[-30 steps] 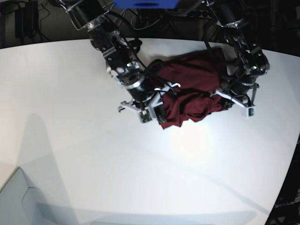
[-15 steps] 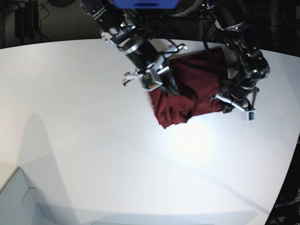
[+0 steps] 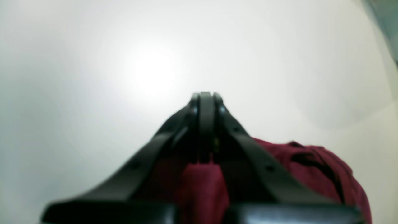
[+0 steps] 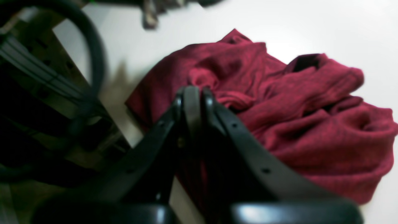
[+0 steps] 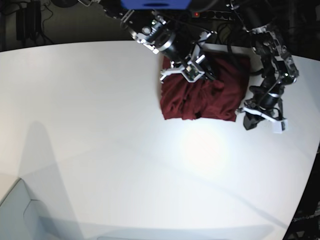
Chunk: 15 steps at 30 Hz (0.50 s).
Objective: Layout the t-shirt on the table in an organized manner, then fold the t-shirt properly
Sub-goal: 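Grasp the shirt edge with the right gripper beside the left gripper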
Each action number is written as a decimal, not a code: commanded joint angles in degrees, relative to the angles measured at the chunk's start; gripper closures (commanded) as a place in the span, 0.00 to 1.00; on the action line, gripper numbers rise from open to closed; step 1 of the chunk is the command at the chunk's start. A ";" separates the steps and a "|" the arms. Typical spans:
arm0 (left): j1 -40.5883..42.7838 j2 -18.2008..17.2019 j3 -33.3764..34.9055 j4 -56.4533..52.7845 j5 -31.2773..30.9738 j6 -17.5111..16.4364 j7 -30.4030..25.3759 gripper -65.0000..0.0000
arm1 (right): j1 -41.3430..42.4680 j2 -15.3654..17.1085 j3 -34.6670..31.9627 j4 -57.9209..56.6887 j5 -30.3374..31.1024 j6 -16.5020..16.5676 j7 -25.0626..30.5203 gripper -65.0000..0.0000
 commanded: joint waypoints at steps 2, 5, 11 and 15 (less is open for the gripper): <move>0.41 -1.76 -0.07 2.46 -2.24 -0.31 -0.78 1.00 | 0.65 -0.77 0.06 1.03 0.19 0.19 1.65 1.00; 2.61 -3.95 -0.07 3.78 -2.15 0.04 -1.31 1.00 | 1.27 -0.86 0.06 1.03 0.19 0.19 1.30 1.00; 4.72 -7.21 -0.16 -0.62 -2.15 0.04 -1.48 1.00 | 1.09 -1.12 -0.29 1.03 0.19 0.19 1.30 0.98; 4.19 -7.73 -0.16 -6.51 -2.15 -0.23 -1.48 1.00 | 0.56 -1.12 -0.38 1.47 0.19 0.19 1.30 0.75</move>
